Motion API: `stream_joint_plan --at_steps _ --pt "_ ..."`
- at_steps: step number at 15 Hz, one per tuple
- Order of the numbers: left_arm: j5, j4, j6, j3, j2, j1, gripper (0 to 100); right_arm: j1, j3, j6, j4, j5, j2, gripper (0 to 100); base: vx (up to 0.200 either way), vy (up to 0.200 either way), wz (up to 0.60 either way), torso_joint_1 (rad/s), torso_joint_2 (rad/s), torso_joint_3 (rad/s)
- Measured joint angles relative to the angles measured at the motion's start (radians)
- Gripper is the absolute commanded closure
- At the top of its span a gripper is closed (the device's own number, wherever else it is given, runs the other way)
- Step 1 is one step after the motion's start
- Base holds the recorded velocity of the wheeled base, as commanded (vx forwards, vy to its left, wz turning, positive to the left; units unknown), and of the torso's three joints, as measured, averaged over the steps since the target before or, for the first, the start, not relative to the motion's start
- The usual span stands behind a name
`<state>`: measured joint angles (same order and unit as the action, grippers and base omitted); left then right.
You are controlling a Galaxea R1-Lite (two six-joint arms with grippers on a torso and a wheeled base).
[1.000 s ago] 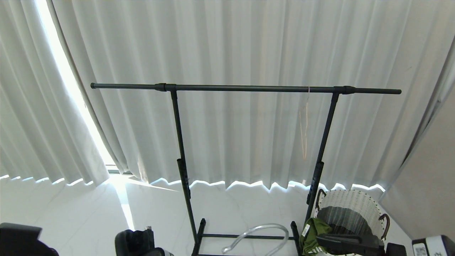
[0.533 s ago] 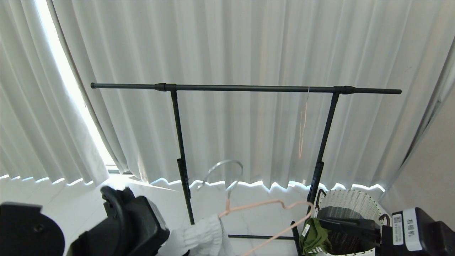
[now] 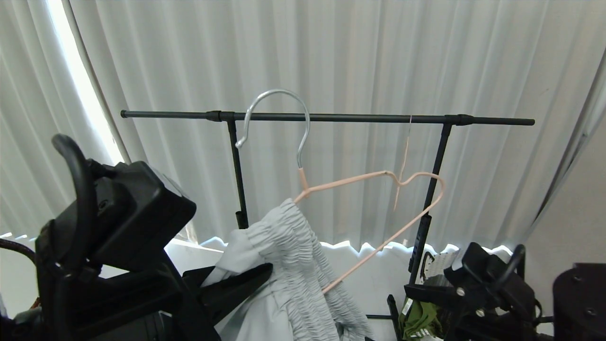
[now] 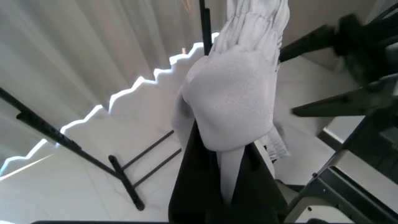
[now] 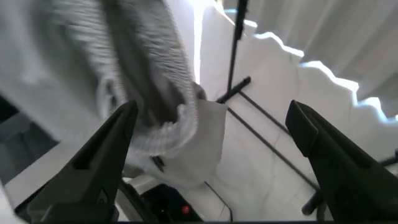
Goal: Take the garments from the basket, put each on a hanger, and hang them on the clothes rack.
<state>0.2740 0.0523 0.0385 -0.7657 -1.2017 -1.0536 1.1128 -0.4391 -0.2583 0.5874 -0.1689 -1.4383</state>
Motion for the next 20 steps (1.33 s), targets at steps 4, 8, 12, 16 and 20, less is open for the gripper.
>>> stream_joint_plan --at_steps 4,8,12,16,20 --pt "-0.001 0.037 0.000 -0.015 -0.003 0.000 100 -0.017 -0.011 -0.013 0.000 -0.010 -0.075 0 0.000 0.000 0.00 0.000 0.00 0.000" --pt "0.000 0.037 0.000 -0.013 -0.001 0.001 100 -0.043 0.022 -0.014 0.000 -0.044 -0.098 100 0.000 0.000 0.00 0.000 0.00 0.000" --pt "0.000 0.038 -0.003 -0.005 0.000 0.002 100 -0.080 0.044 -0.013 0.001 -0.047 -0.089 100 0.000 0.000 0.00 0.000 0.00 0.000" --pt "0.000 0.037 -0.037 0.067 0.015 0.001 100 -0.173 0.042 -0.004 0.001 -0.072 -0.080 100 0.000 0.000 0.00 0.000 0.00 0.000" --pt "-0.009 0.039 -0.121 0.202 0.080 -0.002 100 -0.293 0.040 0.037 0.002 -0.074 -0.078 100 0.000 0.000 0.00 0.000 0.00 0.000"
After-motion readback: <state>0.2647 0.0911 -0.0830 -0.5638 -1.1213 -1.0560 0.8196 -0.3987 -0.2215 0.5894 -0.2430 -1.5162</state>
